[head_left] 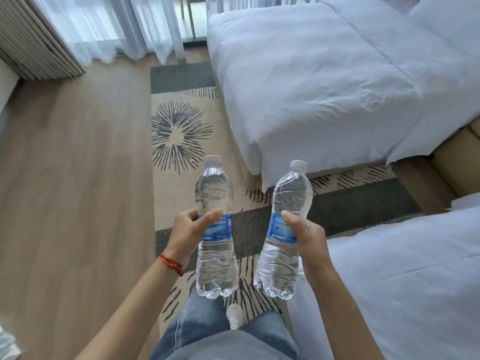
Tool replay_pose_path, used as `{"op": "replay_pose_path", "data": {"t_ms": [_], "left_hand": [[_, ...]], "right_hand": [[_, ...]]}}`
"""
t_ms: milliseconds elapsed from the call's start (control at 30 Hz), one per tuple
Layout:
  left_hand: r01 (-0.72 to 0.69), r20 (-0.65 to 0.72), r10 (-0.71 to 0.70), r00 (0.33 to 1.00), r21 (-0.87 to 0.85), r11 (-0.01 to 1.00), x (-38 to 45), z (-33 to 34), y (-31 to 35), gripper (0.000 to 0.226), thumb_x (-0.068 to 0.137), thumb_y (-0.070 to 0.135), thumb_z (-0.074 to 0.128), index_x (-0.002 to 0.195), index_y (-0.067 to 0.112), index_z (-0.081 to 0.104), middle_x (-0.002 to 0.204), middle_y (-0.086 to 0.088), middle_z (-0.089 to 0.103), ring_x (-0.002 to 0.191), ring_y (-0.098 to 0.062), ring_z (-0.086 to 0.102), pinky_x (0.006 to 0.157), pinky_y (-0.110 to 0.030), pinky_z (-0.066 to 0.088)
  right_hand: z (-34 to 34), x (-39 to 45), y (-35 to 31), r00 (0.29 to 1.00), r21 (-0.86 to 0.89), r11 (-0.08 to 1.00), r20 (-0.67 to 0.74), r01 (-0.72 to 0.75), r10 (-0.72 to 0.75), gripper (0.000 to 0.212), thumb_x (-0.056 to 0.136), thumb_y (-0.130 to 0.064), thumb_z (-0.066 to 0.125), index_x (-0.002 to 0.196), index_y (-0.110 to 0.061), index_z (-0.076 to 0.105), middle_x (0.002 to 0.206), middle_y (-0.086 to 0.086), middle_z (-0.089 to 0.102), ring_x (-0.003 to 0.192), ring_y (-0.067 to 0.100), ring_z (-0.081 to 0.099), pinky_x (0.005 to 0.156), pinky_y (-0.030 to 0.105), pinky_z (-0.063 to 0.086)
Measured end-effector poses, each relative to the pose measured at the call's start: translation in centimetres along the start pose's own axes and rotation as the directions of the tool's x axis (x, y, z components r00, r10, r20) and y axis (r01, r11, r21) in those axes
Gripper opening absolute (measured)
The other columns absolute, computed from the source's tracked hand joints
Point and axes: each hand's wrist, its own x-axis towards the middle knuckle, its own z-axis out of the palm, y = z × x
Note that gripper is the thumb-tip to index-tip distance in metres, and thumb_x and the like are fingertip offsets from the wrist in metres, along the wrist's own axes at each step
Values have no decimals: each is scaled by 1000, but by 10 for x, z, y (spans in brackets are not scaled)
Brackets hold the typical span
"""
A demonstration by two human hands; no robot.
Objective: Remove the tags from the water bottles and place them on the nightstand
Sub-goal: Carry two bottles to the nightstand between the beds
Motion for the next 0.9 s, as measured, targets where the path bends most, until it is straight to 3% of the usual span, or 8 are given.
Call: {"op": "replay_pose_path", "data": {"t_ms": [167,333,433,533,733,900], "left_hand": [[-15,101,9,995,59,998,77,34,24,10,77,18,68,70,12,65,50,6,65,46,-3,60,44,-12,46],[-56,250,26,968,116,992,165,75,58,12,75,22,69,70,13,65,49,9,67,46,-3,61,44,-12,46],[-72,345,11,939,163,984,218,103,84,26,66,31,75,70,8,65,50,4,66,47,-5,61,46,-14,46],[-92,424,-7,906,212,973,268,128,110,39,57,39,77,71,4,68,62,-6,66,54,-16,60,56,-26,46],[-148,579,-47,814,284,947,342,193,146,25,61,40,72,64,16,67,51,4,67,51,-10,62,57,-26,48],[-173,672,-83,736,305,936,371,247,156,46,45,55,65,67,15,68,57,3,68,55,-14,63,61,-29,49]], "right_hand": [[-8,58,-19,992,16,1000,-125,0,2,31,78,-33,67,78,-2,62,71,11,63,63,18,62,54,20,50],[-16,123,-43,966,78,997,-258,14,6,39,66,-42,66,75,-5,63,66,7,66,58,15,64,54,21,52],[-21,163,-61,934,101,995,-357,17,20,34,67,-43,67,71,-9,63,67,6,66,60,14,63,56,22,51],[-28,199,-81,887,126,992,-460,19,41,34,63,-48,60,68,-14,62,65,3,62,60,11,61,55,21,49],[-48,247,-107,767,194,980,-636,50,86,35,61,-47,60,72,-14,65,71,6,66,69,17,64,64,31,50],[-77,261,-114,636,226,971,-762,79,126,23,76,-39,67,66,-20,61,63,-3,63,55,3,63,47,13,48]]}}
